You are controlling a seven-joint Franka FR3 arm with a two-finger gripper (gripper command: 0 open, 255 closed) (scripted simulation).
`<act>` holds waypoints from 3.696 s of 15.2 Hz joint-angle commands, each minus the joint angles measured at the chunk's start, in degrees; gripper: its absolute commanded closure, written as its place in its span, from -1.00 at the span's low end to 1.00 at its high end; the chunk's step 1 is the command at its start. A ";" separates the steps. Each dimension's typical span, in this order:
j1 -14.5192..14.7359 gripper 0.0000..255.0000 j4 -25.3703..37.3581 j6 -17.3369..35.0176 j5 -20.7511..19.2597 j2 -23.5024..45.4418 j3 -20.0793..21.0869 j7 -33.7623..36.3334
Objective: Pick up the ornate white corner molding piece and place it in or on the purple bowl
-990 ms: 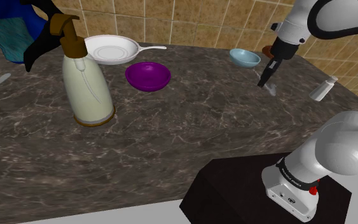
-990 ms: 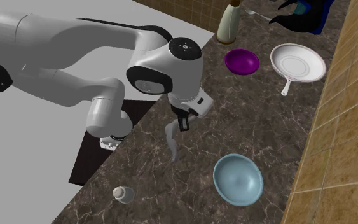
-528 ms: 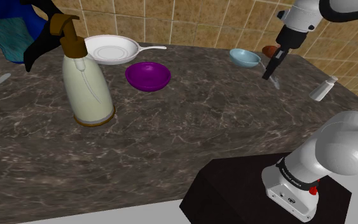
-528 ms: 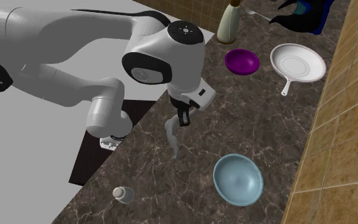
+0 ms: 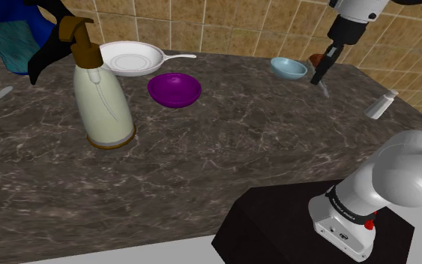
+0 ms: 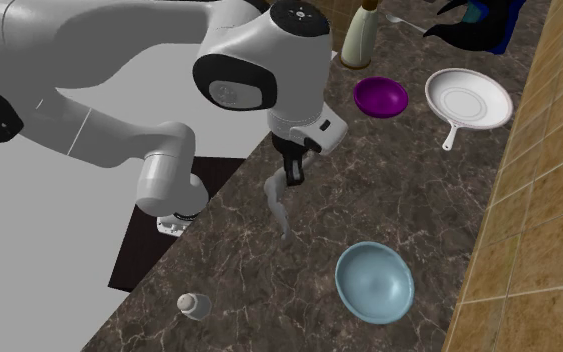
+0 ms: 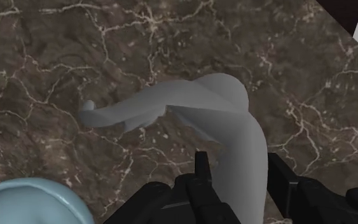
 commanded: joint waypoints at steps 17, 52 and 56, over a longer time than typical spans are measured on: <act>6.44 1.00 22.08 5.77 7.33 28.00 16.06 19.60; 15.92 1.00 58.74 7.38 -3.11 68.04 24.66 39.00; 16.02 1.00 58.74 7.39 -3.06 68.02 24.53 38.97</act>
